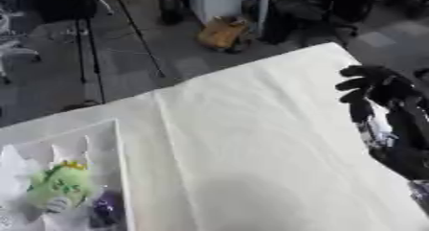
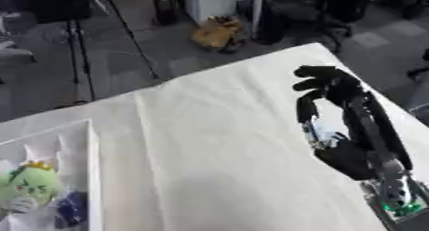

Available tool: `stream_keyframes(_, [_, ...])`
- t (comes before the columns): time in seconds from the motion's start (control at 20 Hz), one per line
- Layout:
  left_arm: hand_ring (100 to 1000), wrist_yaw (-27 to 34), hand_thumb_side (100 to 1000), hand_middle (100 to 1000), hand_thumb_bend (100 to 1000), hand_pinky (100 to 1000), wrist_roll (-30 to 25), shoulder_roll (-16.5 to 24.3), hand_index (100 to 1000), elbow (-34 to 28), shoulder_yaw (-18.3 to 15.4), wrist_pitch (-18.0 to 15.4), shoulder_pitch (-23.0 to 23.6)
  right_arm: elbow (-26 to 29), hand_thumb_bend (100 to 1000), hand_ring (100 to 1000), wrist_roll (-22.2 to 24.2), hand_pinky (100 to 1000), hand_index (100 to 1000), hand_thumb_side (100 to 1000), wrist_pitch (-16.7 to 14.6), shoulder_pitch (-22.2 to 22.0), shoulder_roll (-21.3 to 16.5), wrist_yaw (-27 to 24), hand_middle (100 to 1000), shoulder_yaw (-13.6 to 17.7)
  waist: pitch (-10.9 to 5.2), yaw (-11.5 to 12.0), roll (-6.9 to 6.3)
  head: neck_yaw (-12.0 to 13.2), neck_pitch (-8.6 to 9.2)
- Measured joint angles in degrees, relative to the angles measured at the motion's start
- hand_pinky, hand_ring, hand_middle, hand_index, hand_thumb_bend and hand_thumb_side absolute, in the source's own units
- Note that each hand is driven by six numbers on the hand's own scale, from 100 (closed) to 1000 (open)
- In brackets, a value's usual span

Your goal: Pick up objects on the table and place them in the box.

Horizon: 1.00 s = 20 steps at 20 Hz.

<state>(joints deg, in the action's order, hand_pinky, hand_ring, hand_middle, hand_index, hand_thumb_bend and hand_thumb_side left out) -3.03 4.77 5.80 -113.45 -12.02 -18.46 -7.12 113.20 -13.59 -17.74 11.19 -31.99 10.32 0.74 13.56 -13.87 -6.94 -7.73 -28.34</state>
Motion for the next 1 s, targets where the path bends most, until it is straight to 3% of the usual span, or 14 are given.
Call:
stream_keyframes(0.45, [925, -0.4, 838, 850, 468, 1000, 4.5, 2.6, 814, 0.0, -3.3, 1.8, 0.1, 0.0, 148, 673, -3.2, 572, 825, 638, -0.9, -4.0, 2.4, 0.2, 723, 3.5, -0.93, -1.3, 0.00, 0.9, -0.41])
stream_keyframes(1.0, [889, -0.9, 829, 827, 471, 986, 8.8, 3.6, 807, 0.0, -5.8, 0.2, 0.7, 0.0, 140, 667, -3.3, 565, 818, 641, 1.2, -5.5, 4.2, 0.1, 717, 4.2, -2.75, -0.9, 0.00, 0.7, -1.06])
